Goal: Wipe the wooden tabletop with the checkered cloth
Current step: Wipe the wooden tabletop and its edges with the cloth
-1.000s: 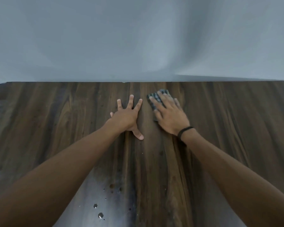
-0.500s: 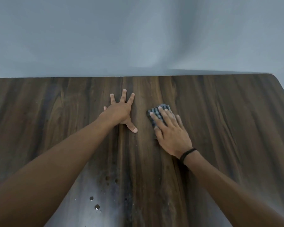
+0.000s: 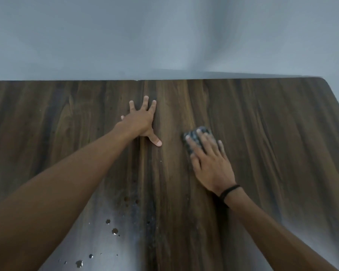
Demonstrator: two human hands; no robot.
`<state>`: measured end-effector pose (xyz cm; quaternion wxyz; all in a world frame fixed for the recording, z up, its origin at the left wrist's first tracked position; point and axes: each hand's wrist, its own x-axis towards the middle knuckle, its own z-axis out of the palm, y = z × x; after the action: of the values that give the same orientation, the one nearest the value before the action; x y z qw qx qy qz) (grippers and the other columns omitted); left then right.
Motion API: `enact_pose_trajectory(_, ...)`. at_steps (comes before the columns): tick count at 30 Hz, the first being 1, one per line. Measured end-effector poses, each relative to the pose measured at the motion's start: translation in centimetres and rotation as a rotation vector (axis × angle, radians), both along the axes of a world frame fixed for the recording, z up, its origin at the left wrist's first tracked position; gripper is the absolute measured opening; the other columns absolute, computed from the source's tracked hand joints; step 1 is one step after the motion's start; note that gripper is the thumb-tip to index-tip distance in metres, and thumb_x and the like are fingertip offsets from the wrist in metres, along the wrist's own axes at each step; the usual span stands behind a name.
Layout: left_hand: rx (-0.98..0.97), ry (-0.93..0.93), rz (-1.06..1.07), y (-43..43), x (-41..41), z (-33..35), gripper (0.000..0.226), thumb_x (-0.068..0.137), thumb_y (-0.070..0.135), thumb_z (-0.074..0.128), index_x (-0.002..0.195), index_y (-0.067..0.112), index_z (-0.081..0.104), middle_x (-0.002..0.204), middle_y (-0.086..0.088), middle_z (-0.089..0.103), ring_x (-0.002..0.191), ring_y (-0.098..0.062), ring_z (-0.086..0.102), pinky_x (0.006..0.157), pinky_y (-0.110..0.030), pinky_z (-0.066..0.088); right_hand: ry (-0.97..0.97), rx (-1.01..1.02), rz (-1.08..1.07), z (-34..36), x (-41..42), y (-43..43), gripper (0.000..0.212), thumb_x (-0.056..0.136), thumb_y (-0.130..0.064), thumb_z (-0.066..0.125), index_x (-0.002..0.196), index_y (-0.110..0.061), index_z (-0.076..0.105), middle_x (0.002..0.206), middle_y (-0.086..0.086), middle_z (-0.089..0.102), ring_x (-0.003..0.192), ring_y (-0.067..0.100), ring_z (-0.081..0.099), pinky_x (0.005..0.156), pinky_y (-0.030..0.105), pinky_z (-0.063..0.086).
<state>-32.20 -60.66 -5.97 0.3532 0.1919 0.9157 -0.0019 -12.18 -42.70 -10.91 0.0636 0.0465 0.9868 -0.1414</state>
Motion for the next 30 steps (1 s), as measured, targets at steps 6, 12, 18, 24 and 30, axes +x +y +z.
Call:
enact_pose_trajectory(6, 0.019, 0.026, -0.033, -0.9, 1.9, 0.5, 0.140, 0.062, 0.058, 0.082, 0.155, 0.023, -0.015, 0.161, 0.000, -0.025, 0.144, -0.046, -0.020, 0.113, -0.069, 0.016, -0.030, -0.033, 0.078, 0.6, 3.7, -3.2, 0.057, 0.107, -0.044, 0.023, 0.160, -0.042, 0.005, 0.170, -0.005, -0.002, 0.156, 0.017, -0.005, 0.125, 0.047, -0.003)
enact_pose_trajectory(12, -0.250, -0.172, -0.169, -1.9, 8.6, 0.7, 0.158, 0.050, 0.066, 0.085, 0.143, 0.030, -0.037, 0.148, 0.000, -0.048, 0.141, -0.049, -0.026, 0.111, -0.070, 0.019, 0.048, -0.002, -0.174, -0.3, 2.6, -3.7, 0.057, 0.106, -0.039, 0.027, 0.161, -0.035, 0.016, 0.170, 0.001, 0.007, 0.156, 0.021, 0.003, 0.126, 0.052, 0.005)
enact_pose_trajectory(18, -0.133, -0.092, -0.078, -2.1, 11.5, 0.3, 0.155, 0.054, 0.056, 0.089, 0.147, 0.029, -0.033, 0.149, 0.002, -0.047, 0.142, -0.048, -0.026, 0.109, -0.070, 0.024, 0.018, -0.035, -0.277, 0.4, 4.7, -1.2, 0.058, 0.104, -0.039, 0.027, 0.161, -0.035, 0.017, 0.170, 0.001, 0.009, 0.156, 0.023, 0.005, 0.126, 0.053, 0.007)
enact_pose_trajectory(24, -0.062, -0.046, -0.030, -3.8, 14.7, 1.9, 0.152, 0.056, 0.056, 0.088, 0.150, 0.027, -0.029, 0.154, 0.001, -0.040, 0.143, -0.046, -0.022, 0.112, -0.069, 0.019, 0.058, -0.013, -0.102, -0.2, 9.4, -2.0, 0.056, 0.105, -0.039, 0.027, 0.160, -0.039, 0.015, 0.170, 0.000, 0.008, 0.156, 0.021, 0.006, 0.126, 0.052, 0.006)
enact_pose_trajectory(30, -0.085, -0.084, -0.027, -5.3, 19.0, -0.3, 0.155, 0.053, 0.057, 0.088, 0.148, 0.029, -0.031, 0.153, 0.002, -0.042, 0.142, -0.047, -0.025, 0.111, -0.071, 0.016, 0.006, -0.007, 0.061, 0.2, 13.6, -4.2, 0.056, 0.107, -0.042, 0.022, 0.161, -0.041, 0.008, 0.170, -0.003, 0.002, 0.156, 0.018, -0.002, 0.126, 0.048, -0.003)
